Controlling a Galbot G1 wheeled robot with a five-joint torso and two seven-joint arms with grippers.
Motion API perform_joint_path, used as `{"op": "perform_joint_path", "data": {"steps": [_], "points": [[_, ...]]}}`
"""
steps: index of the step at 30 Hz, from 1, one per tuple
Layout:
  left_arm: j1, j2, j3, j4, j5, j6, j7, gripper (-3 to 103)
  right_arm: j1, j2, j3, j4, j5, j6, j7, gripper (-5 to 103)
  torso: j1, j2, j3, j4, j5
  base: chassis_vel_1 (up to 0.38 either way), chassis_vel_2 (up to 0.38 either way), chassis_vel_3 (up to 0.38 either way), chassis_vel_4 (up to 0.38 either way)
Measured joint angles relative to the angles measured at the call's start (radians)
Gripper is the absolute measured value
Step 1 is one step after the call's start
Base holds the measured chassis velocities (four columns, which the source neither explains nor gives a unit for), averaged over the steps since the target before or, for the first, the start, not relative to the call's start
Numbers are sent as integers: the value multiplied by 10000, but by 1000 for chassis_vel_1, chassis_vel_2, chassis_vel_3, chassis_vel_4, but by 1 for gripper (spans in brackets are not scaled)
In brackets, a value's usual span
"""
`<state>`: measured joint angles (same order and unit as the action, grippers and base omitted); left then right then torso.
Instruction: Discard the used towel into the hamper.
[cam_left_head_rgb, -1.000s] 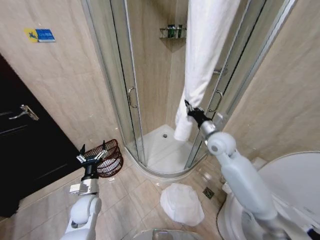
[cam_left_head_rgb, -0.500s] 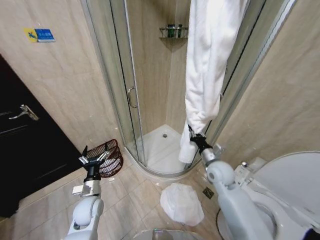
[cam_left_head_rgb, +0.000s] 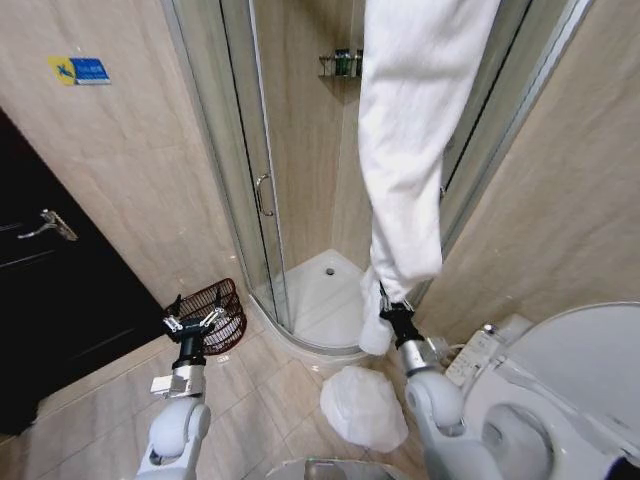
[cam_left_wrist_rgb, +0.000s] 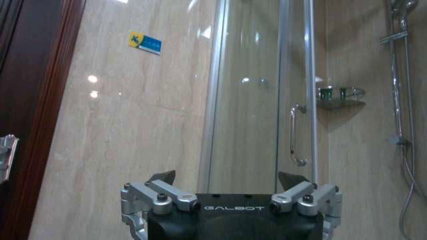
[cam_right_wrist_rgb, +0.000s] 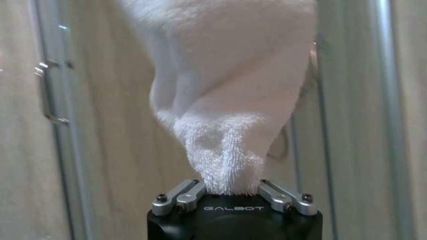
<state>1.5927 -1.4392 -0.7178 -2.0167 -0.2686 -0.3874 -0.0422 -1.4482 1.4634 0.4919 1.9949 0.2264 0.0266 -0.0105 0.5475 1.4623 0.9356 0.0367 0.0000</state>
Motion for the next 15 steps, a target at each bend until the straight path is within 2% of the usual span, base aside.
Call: {"op": "perform_joint_path", "data": {"steps": [1,6,12,15], "points": [[-30,30,-1,-47,-1,5,1,100,-151,137,78,-120,266,89,153,10,0,0,0,0,0,0,0,0,0],[-205,44,-37,-142,28,120,48,100,-513,310,141,-91,348,277,122,10,0,0,0,0,0,0,0,0,0],[-196,-9,104,-261,48,140,42,100,-1553,375,-352,560,-94,933,163,10,0,0,1,0,-1,0,0,0,0],[-167,-29,108,-274,57,139,29,100,-1977,448,-606,1071,-388,1028,249,10,0,0,0,-1,-1,0,0,0,0]]}}
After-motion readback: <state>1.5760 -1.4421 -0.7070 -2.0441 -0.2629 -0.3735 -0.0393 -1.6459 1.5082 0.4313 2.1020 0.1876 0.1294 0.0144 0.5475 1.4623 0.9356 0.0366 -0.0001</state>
